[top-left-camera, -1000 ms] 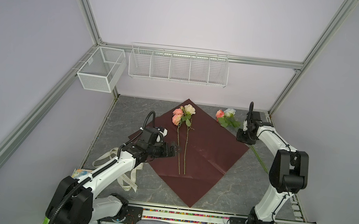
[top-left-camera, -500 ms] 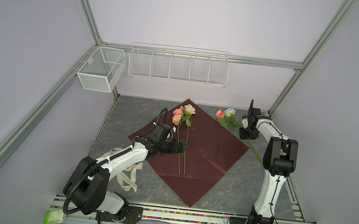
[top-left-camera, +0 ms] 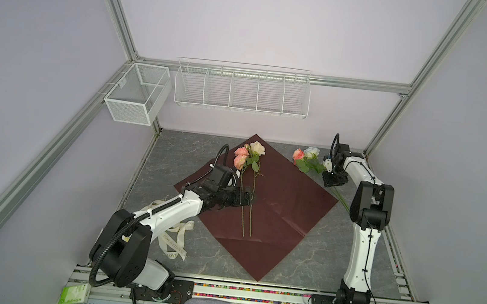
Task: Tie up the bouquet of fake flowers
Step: 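Move the right gripper to the flowers and grasp a pink rose stem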
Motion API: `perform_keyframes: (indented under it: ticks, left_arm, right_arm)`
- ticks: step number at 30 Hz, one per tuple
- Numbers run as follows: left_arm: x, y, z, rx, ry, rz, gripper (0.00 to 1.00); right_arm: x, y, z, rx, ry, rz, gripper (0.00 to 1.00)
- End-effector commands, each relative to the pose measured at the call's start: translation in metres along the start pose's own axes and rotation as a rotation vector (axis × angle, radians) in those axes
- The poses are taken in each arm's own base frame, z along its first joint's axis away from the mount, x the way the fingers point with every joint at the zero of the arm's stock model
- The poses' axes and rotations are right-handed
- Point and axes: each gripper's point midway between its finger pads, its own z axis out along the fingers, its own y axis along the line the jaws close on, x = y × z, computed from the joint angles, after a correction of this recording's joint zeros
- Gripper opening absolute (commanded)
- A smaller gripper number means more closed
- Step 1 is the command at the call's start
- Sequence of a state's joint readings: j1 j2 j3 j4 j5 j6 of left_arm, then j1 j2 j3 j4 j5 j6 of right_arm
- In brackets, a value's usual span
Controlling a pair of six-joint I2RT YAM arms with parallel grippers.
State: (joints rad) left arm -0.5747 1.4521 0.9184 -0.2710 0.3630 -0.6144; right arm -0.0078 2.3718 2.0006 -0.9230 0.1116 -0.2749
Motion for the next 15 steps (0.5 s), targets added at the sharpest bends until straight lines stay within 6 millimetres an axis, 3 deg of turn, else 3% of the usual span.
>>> perform_keyframes:
  ticks: [1, 8, 15]
  left_arm:
    - [-0.007, -0.007, 0.0, -0.001, 0.003, 0.037, 1.0]
    - [-0.007, -0.009, -0.008, 0.003, -0.014, 0.04, 1.0]
    - [0.003, -0.006, -0.017, 0.006, -0.02, 0.033, 1.0]
  right_arm:
    - [0.025, 0.007, 0.012, -0.057, 0.1, -0.012, 0.36]
    - [0.047, -0.001, 0.005, -0.079, 0.111, 0.082, 0.19]
    - [0.042, 0.019, -0.039, -0.182, -0.019, 0.075, 0.1]
